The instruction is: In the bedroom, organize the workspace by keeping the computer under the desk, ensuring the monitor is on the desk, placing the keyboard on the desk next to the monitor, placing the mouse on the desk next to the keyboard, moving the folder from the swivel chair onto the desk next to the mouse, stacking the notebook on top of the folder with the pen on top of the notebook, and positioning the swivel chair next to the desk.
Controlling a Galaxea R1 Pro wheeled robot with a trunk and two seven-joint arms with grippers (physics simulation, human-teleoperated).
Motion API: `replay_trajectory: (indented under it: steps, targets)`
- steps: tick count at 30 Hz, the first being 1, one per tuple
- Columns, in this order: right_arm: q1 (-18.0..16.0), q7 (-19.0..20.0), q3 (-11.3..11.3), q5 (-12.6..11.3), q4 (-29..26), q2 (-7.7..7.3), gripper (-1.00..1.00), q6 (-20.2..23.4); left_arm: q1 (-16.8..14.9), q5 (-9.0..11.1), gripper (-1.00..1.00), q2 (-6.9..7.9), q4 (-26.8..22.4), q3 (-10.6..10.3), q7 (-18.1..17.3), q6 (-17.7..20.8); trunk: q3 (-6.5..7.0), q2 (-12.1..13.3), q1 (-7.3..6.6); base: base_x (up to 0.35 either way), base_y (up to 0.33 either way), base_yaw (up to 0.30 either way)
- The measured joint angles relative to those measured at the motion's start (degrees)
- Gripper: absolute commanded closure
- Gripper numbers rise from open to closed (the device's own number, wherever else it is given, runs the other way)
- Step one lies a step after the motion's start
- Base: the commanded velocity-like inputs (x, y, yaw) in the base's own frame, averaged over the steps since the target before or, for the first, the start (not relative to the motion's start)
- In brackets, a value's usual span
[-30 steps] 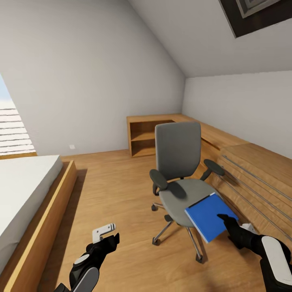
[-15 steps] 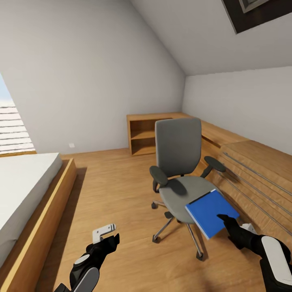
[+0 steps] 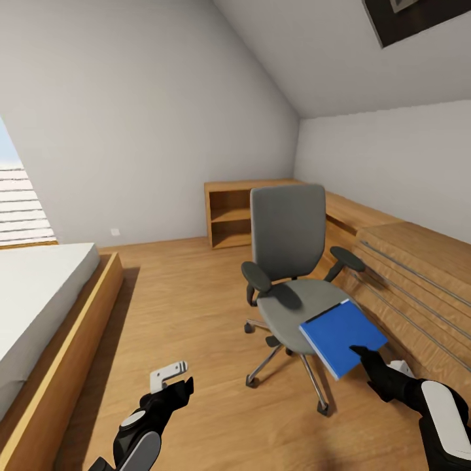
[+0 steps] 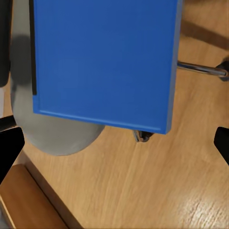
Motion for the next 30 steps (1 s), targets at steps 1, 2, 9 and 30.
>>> replay_trajectory:
  steps: [1,2,9,30]
  targets:
    - [0.0,-0.02,0.02,0.0,0.0,0.0,-1.0,0.0,0.0,0.02,-1.0,0.0,0.0,0.0,0.0,0.0,-0.18,-0.4,0.22,0.0,0.0,0.0]
    - [0.0,-0.02,0.01,0.0,0.0,0.0,-1.0,0.0,0.0,0.02,-1.0,-0.01,0.0,0.0,0.0,0.0,-0.36,-0.8,0.44,0.0,0.0,0.0]
    - [0.0,-0.02,0.05,0.0,0.0,0.0,-1.0,0.0,0.0,0.05,-1.0,-0.01,0.0,0.0,0.0,0.0,-1.62,-3.61,1.98,0.0,0.0,0.0]
    - [0.0,0.02,0.06,0.0,0.0,0.0,-1.0,0.0,0.0,0.04,-1.0,-0.04,0.61,-0.09,-0.09,0.0,-5.39,-12.03,6.59,0.0,0.0,0.0]
